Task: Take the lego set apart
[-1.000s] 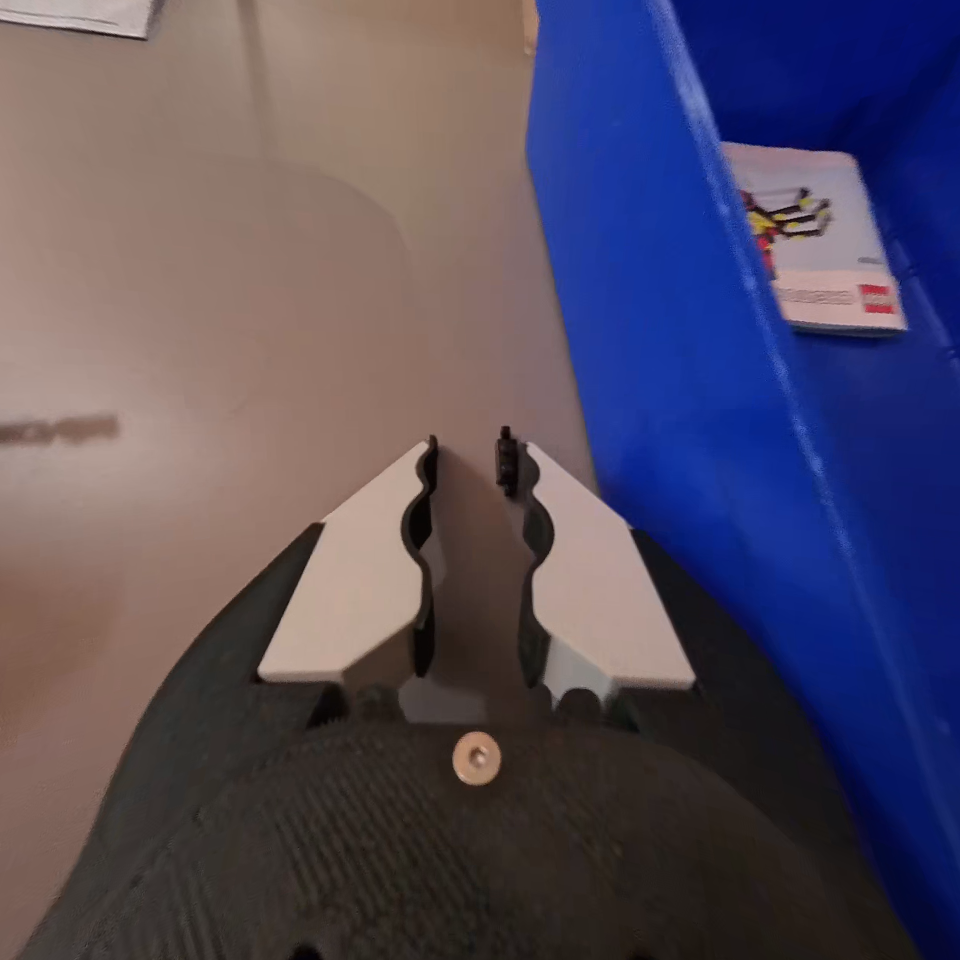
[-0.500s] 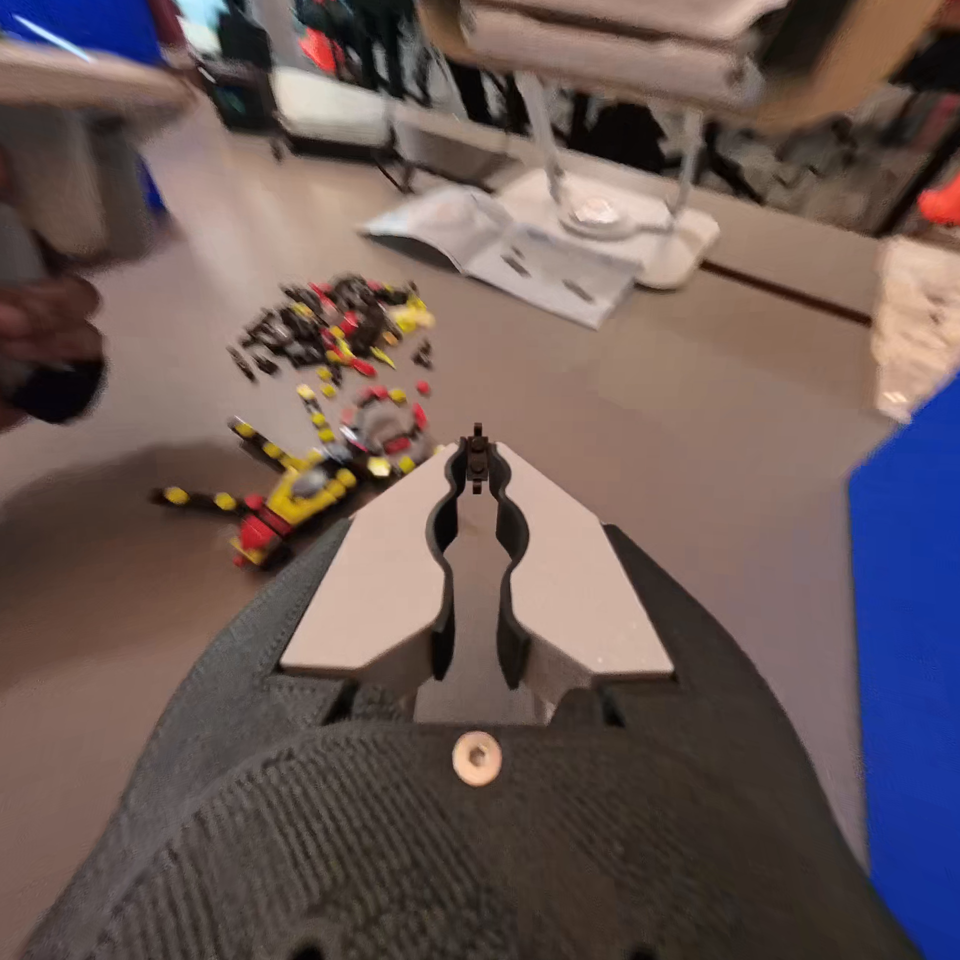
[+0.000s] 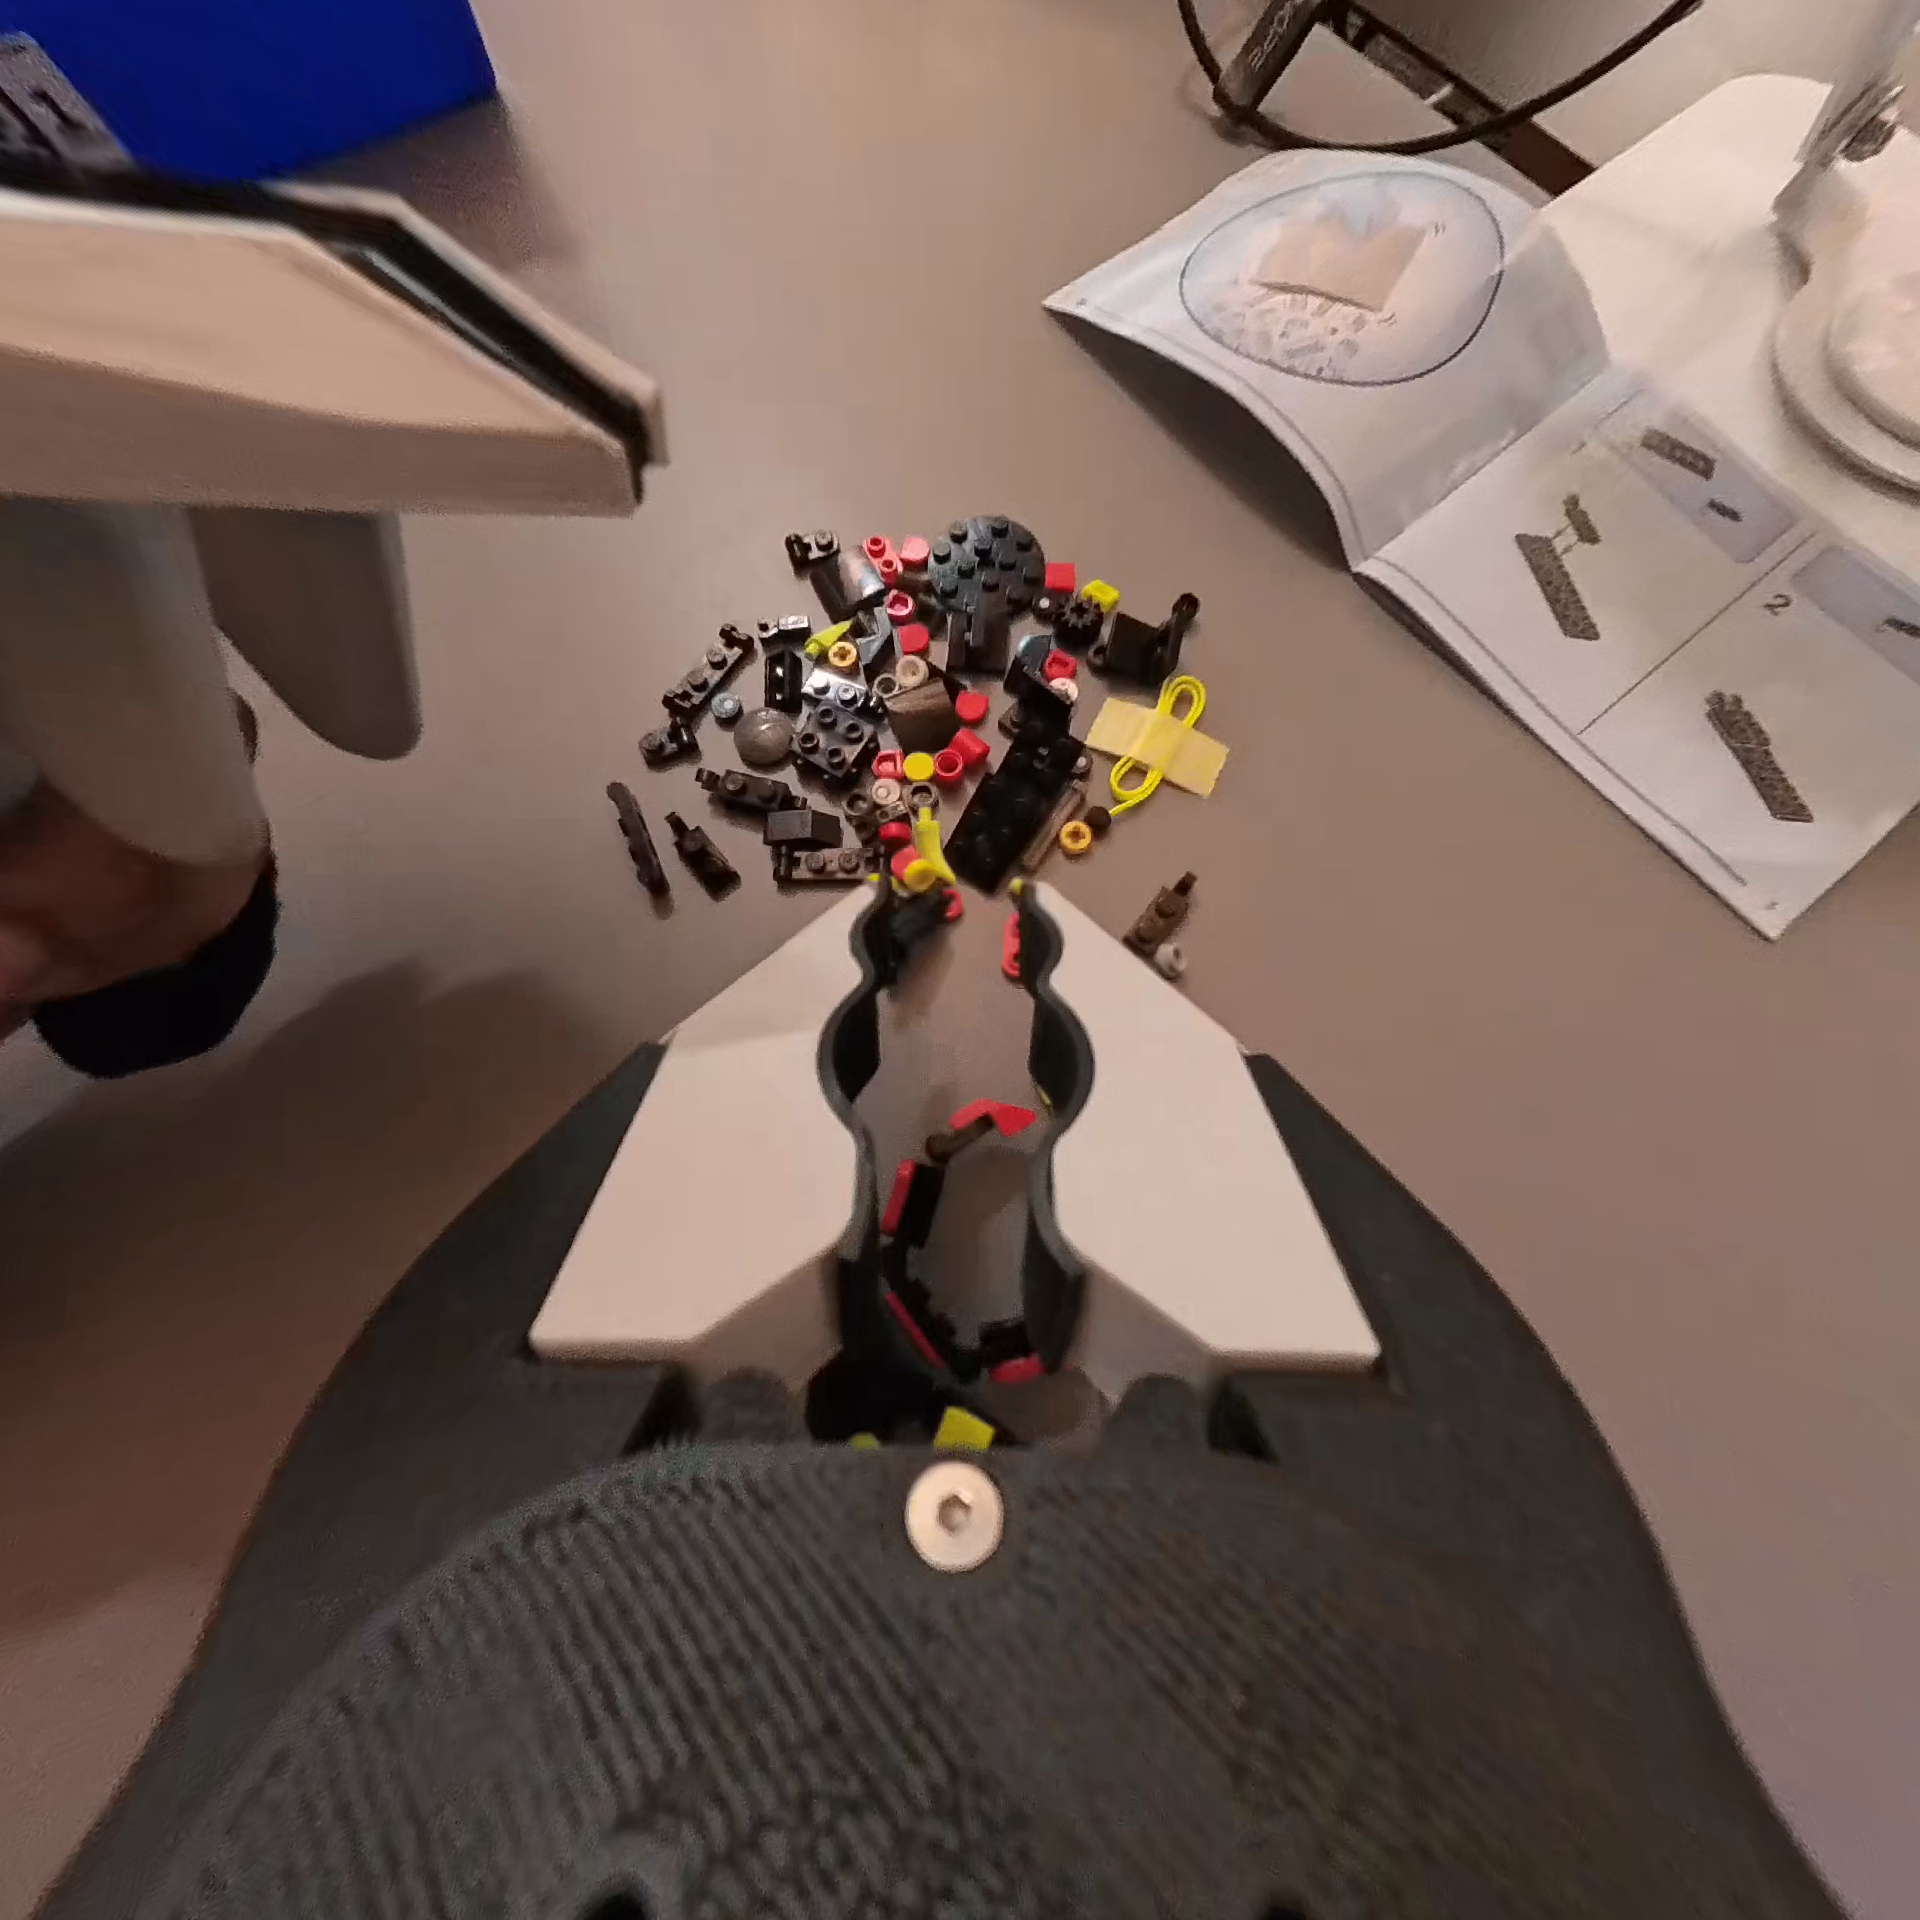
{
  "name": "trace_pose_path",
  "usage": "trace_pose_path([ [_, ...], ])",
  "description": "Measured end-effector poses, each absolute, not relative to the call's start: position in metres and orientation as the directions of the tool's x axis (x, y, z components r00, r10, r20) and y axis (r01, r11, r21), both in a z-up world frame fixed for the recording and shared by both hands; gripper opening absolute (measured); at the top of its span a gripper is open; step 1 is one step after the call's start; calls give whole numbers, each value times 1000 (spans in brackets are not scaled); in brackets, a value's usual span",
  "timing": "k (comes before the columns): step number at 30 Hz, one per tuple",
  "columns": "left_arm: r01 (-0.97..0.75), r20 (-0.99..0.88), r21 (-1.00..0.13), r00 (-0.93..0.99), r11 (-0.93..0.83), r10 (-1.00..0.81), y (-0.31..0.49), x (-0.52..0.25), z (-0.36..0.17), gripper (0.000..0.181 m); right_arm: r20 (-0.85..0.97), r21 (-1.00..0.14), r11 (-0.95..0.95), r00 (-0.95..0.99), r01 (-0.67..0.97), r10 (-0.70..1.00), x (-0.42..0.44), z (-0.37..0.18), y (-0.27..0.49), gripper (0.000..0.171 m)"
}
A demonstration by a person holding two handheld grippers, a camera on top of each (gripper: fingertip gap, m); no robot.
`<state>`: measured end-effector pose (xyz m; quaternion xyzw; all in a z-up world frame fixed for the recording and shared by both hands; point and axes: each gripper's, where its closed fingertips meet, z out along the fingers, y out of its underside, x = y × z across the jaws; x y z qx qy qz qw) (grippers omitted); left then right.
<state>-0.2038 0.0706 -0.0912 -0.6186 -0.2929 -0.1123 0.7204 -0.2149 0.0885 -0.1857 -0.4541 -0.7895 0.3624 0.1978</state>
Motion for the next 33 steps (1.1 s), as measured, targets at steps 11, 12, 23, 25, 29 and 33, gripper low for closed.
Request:
trace_pose_path([
  [11,628,583,-778,738,-27,340,79,-215,-146,6,-62,-884,188,-507,427,860,-104,-167,122,48],
  [12,633,568,-769,741,-89,358,82,-213,-156,10,-26,-879,221,-505,422,863,-99,-172,119,49],
  [23,429,219,-775,871,-463,440,102,-198,-205,38,135,-782,413,-519,467,844,-111,-211,109,63],
  [25,436,210,-763,865,-477,455,98,-200,-209,40,134,-766,419,-517,488,846,-103,-212,119,51],
  [29,465,244,-777,844,-425,477,92,-207,-202,40,30,-734,370,-517,570,856,-79,-214,141,34],
  [33,488,247,-781,814,-389,526,77,-221,-199,38,-85,-708,282,-474,648,876,-55,-217,159,26],
])
